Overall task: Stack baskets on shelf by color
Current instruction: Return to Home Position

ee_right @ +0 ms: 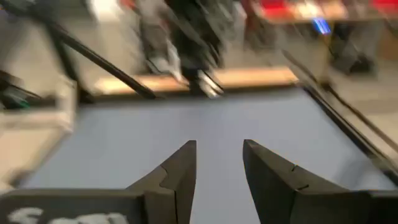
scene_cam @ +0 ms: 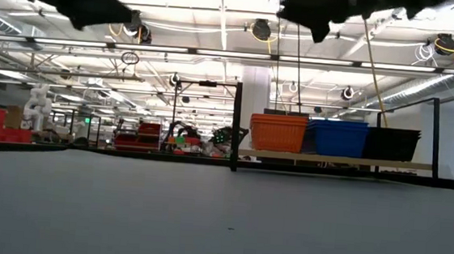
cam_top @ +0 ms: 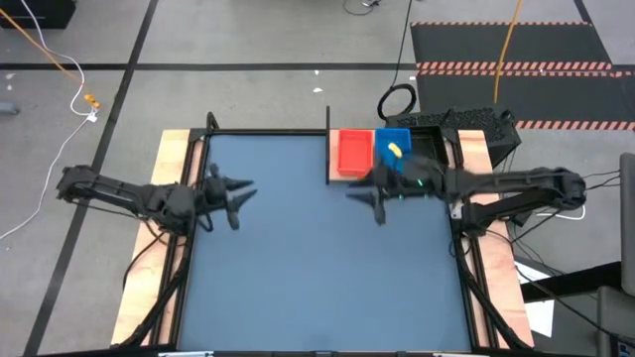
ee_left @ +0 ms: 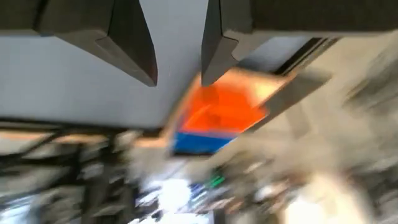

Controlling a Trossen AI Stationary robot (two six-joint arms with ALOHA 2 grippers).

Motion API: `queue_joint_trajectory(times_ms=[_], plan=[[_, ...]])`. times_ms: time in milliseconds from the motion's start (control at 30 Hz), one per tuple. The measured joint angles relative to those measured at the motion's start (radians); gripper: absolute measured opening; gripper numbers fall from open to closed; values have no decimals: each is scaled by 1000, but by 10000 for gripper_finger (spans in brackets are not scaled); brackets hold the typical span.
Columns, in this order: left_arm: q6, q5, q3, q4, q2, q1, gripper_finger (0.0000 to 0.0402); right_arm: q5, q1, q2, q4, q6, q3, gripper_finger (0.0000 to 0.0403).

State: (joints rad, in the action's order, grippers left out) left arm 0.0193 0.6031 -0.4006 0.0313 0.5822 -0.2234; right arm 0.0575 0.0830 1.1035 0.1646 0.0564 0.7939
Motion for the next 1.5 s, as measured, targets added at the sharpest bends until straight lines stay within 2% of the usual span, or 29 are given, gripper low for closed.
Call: queue_joint_trajectory(times_ms=[67, 133, 200, 300, 400, 500, 600, 700, 833, 1067, 1267, 1333, 1500], plan=[[-77, -103, 64, 170, 1, -1, 127, 4, -45, -5, 185, 6, -94, 116], [-95, -131, 95, 261, -5, 0, 127, 3, -67, -7, 283, -7, -162, 98], [-92, -131, 99, 239, -26, 0, 127, 2, -71, -29, 295, -38, -213, 75], [-65, -119, 89, 120, -80, 0, 127, 3, -44, -92, 297, -86, -275, 34], [-39, -68, 83, 21, -148, 0, 127, 70, 3, -183, 297, -104, -319, 6], [-33, -44, 107, 4, -203, 4, 127, 130, 56, -284, 302, -95, -352, 8], [-38, -46, 175, 65, -231, 18, 127, 175, 107, -367, 277, -100, -394, 3], [-40, -46, 249, 135, -247, 40, 126, 208, 151, -428, 277, -79, -445, 2], [-26, -53, 309, 143, -267, 66, 126, 263, 183, -489, 279, -36, -514, 1], [21, -55, 390, 201, -306, 88, 126, 264, 196, -608, 283, -23, -635, 1], [77, -94, 390, 174, -307, 85, 127, 269, 195, -704, 435, 27, -766, 1], [80, -102, 390, 181, -309, 76, 127, 276, 195, -740, 416, 55, -773, 0], [87, -105, 390, 181, -311, 39, 127, 409, 195, -810, 407, 167, -774, 0]])
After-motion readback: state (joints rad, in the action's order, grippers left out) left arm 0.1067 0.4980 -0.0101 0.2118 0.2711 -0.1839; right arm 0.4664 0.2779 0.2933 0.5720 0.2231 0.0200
